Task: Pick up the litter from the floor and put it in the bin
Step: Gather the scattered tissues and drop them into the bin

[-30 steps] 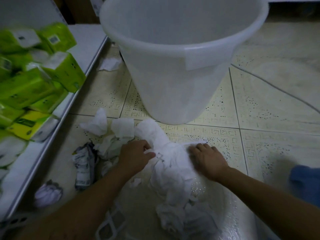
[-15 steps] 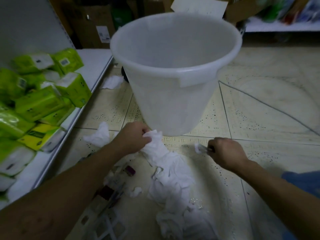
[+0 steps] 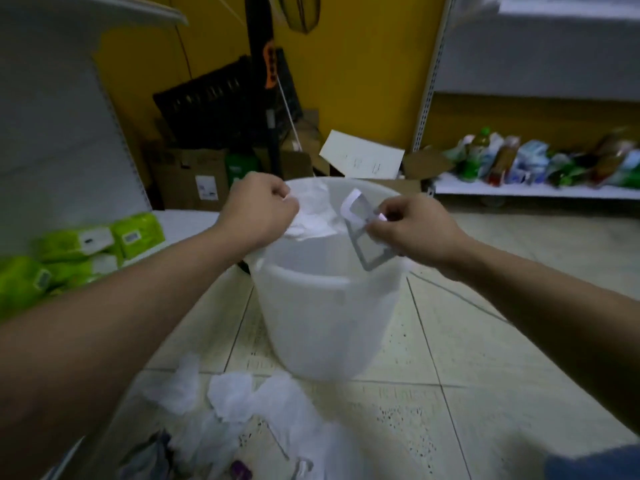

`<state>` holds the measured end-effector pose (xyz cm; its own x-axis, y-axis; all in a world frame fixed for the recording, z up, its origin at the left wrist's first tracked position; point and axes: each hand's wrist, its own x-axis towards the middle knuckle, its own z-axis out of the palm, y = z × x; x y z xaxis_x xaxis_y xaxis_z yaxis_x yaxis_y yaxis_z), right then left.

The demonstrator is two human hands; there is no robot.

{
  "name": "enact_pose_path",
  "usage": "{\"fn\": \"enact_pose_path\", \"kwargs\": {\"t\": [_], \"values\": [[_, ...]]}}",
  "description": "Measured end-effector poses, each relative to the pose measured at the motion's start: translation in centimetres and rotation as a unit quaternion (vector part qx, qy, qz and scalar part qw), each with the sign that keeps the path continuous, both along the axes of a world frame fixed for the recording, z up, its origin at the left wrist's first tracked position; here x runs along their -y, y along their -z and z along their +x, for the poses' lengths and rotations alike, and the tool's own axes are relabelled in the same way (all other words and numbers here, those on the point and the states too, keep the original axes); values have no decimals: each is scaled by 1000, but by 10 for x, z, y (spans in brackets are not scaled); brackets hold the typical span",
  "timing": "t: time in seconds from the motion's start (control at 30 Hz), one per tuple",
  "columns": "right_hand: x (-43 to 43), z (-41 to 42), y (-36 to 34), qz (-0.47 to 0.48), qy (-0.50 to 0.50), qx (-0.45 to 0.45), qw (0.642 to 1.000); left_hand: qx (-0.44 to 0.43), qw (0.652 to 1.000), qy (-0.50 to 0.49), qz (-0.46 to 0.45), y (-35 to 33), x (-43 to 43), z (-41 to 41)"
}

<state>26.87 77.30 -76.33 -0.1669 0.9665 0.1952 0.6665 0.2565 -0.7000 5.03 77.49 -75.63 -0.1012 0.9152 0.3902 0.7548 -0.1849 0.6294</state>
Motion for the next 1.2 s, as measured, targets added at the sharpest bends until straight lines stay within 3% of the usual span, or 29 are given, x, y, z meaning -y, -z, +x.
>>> {"fn": "enact_pose_path", "kwargs": {"t": [0.07, 0.13, 0.23, 0.3, 0.4, 0.53, 0.7, 0.77, 0.87, 0.97, 1.1, 1.2], "values": [[-24, -12, -13, -51, 5, 52, 997, 112, 992, -29, -46, 5, -15, -1], [-39, -26, -16, -68, 20, 144, 987, 153, 981, -19, -119, 14, -23, -3], [-43, -44, -6, 1, 54, 204, 977, 0, 985, 9, -173, 28, -24, -13], [-29, -53, 9, 72, 47, 192, 978, -90, 991, 28, -92, 34, -16, -22], [7, -57, 36, 171, 0, 188, 967, -143, 987, 68, 30, 44, 2, -38], [49, -56, 74, 235, -128, 239, 934, -194, 976, 58, 75, 67, 30, -57], [67, -77, 137, 54, -238, 351, 904, -241, 964, 33, -112, 119, 53, -89], [66, -81, 158, -17, -249, 381, 890, -287, 933, 57, -208, 147, 65, -99], [59, -84, 182, -95, -281, 414, 861, -395, 860, 137, -292, 181, 76, -109], [43, -93, 198, -158, -276, 444, 838, -370, 843, 150, -360, 207, 73, -112], [39, -119, 252, -278, -177, 327, 886, -326, 806, 157, -468, 253, 69, -112], [67, -139, 306, -328, -164, 326, 871, -319, 780, 145, -519, 273, 67, -115]]}}
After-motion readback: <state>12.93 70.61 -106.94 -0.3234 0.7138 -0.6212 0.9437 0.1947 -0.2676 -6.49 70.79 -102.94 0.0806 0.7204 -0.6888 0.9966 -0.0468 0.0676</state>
